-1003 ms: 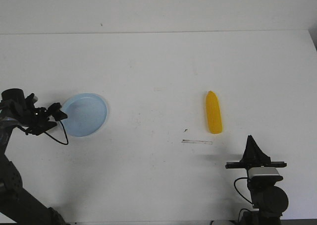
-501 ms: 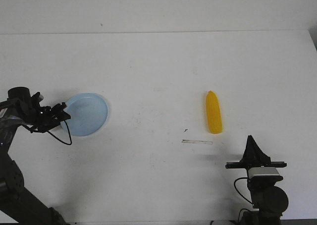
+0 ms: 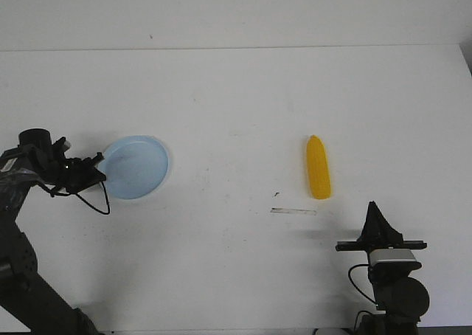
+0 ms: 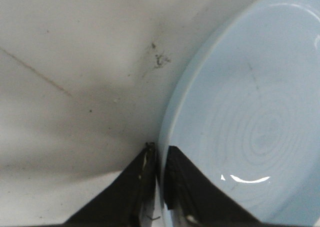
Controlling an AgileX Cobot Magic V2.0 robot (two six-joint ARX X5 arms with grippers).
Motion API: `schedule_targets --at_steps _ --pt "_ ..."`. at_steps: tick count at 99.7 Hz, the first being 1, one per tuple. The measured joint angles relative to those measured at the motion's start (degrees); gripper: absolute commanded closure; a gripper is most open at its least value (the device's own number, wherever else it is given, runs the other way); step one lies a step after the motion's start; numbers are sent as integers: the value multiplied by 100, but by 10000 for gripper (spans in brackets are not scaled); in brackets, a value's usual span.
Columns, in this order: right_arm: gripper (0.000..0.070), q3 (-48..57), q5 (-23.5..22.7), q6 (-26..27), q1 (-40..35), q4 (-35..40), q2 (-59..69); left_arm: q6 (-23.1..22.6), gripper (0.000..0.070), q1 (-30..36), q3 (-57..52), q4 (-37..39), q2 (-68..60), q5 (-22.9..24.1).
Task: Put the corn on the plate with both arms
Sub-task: 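Push the blue plate with the left gripper toward the yellow corn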
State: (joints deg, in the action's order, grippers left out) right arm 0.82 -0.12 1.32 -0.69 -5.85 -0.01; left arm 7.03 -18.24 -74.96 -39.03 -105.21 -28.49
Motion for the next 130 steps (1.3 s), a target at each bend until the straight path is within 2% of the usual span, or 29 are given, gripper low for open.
schedule_targets --at_steps 28,54,82,106,130 --pt "687 0 0 0 0 0 0 66 700 96 42 -111 79 -195" --pt "687 0 0 0 0 0 0 304 700 649 61 -120 852 -299" --pt "687 0 0 0 0 0 0 780 699 2190 61 424 885 -293" --pt "687 0 0 0 0 0 0 1666 699 3512 61 1064 505 48" --pt "687 0 0 0 0 0 0 2260 699 4288 61 1185 319 201"
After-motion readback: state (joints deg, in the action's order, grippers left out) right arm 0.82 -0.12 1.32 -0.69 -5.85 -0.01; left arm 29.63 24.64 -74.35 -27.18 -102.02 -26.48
